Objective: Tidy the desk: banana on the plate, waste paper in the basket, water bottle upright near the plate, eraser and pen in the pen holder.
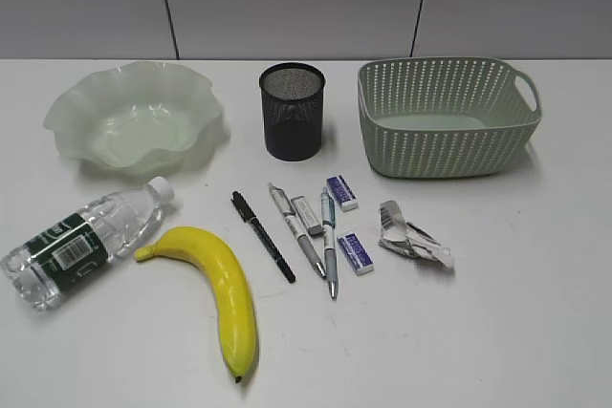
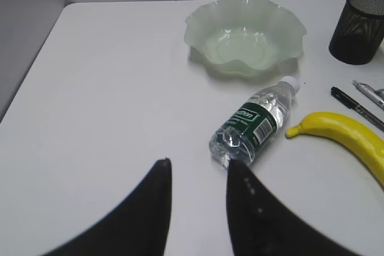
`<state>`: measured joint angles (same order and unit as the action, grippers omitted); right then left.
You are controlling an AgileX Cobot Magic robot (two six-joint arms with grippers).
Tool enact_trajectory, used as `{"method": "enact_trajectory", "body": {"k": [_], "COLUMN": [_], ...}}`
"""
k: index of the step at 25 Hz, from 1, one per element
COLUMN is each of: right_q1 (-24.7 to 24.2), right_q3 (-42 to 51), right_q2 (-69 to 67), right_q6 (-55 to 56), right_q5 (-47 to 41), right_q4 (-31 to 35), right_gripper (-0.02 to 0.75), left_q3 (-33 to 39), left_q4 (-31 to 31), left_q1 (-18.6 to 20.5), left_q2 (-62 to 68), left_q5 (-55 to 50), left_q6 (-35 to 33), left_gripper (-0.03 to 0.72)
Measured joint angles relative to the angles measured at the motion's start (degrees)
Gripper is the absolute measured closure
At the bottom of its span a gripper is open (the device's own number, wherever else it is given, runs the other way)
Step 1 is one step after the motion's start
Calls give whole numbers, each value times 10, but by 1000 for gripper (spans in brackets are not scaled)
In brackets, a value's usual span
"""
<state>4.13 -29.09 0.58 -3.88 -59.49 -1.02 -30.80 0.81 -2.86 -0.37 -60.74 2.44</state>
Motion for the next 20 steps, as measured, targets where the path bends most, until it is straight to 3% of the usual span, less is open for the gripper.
{"method": "enact_trajectory", "body": {"k": [2, 6, 11, 14, 17, 20], "right_q1": [0, 0, 0, 0, 0, 0], "right_q3": [0, 0, 0, 0, 0, 0], "right_q2": [0, 0, 0, 0, 0, 0], "right_q6": [0, 0, 0, 0, 0, 0], "right_q5": [0, 0, 0, 0, 0, 0], "right_q4": [0, 0, 0, 0, 0, 2], "right_gripper": [293, 293, 293, 294, 293, 293], "left_q3": [-1, -14, -19, -34, -57, -84], "left_q4": [-8, -110, -273, -339, -361, -364], "left_q1": [0, 0, 0, 0, -17, -66], "left_q2": [4, 76, 275, 417, 558, 654], "left_q5": [4, 36, 67, 70, 74, 89], "left_q6": [0, 0, 0, 0, 0, 12], "left_gripper": [451, 451, 451, 451, 451, 450]}}
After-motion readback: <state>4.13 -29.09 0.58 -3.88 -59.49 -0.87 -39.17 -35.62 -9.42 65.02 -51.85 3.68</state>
